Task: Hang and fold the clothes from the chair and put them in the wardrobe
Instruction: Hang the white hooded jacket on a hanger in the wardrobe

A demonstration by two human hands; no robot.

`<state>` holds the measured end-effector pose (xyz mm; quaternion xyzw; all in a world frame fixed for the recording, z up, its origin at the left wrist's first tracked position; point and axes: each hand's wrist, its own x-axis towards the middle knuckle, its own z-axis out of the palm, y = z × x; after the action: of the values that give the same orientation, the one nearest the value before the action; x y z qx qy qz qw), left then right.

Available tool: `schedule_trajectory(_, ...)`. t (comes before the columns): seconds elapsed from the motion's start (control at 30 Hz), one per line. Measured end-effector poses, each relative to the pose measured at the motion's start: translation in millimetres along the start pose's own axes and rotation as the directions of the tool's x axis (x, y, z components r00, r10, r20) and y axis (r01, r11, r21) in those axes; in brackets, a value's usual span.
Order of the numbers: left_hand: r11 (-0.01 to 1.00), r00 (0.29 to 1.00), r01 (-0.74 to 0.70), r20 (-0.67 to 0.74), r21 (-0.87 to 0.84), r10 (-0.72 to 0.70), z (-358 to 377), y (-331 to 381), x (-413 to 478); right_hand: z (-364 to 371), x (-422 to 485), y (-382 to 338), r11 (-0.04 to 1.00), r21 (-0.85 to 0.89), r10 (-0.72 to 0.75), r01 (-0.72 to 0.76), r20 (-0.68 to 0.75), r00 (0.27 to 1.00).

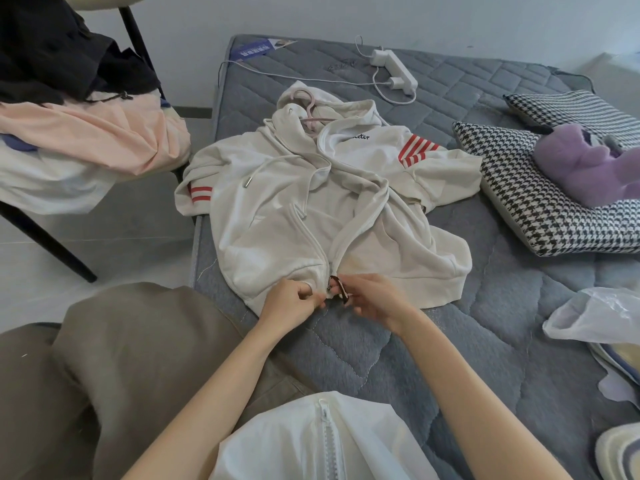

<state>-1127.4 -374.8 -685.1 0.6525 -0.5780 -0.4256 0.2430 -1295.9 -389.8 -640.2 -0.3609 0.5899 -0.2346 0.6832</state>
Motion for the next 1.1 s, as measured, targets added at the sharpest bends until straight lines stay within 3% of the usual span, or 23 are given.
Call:
schedule_trajectory(0.1, 0.973, 0.995, 0.086, 0.076, -0.213, -0.071, -2.7, 5.3, -1.2, -6.3, -1.2, 4.8, 0.961, -0.178, -0.22, 0.212, -0.029, 0.975)
schedule_trajectory(0.17, 0.922, 0.985, 0.147, 0.139, -0.357, -0.103, -4.2, 10.4, -2.6, -9.2, 0.4, 8.8, 0.876, -0.339, -0.373, 0.344, -0.021, 0.928)
schedule_trajectory(0.27, 0.886, 0.98, 0.177, 0.16, -0.428, -0.119, -7.1, 14.3, -3.9, -5.9, 3.7, 15.6, 0.743, -0.512, -0.518, 0.432, -0.03, 0.855)
schedule_trajectory(0.43, 0.879, 0.982, 0.178, 0.14, -0.442, -0.129, -11.7, 14.7, -5.5, -2.7, 6.7, 14.6, 0.637, -0.575, -0.644, 0.513, -0.032, 0.764)
schedule_trajectory(0.63, 0.895, 0.982, 0.171, 0.142, -0.411, -0.123, -12.2, 13.0, -6.3, -3.1, 9.4, 8.3, 0.58, -0.609, -0.651, 0.542, 0.054, 0.757)
schedule_trajectory(0.87, 0.911, 0.987, 0.146, 0.12, -0.387, -0.108, -13.1, 13.2, -7.0, -0.8, 9.9, 1.5, 0.572, -0.687, -0.576, 0.448, 0.052, 0.816)
schedule_trajectory(1.1, 0.908, 0.984, 0.153, 0.142, -0.391, -0.105, -14.1, 13.8, -7.6, 0.3, 10.6, 6.0, 0.68, -0.567, -0.56, 0.465, 0.008, 0.829)
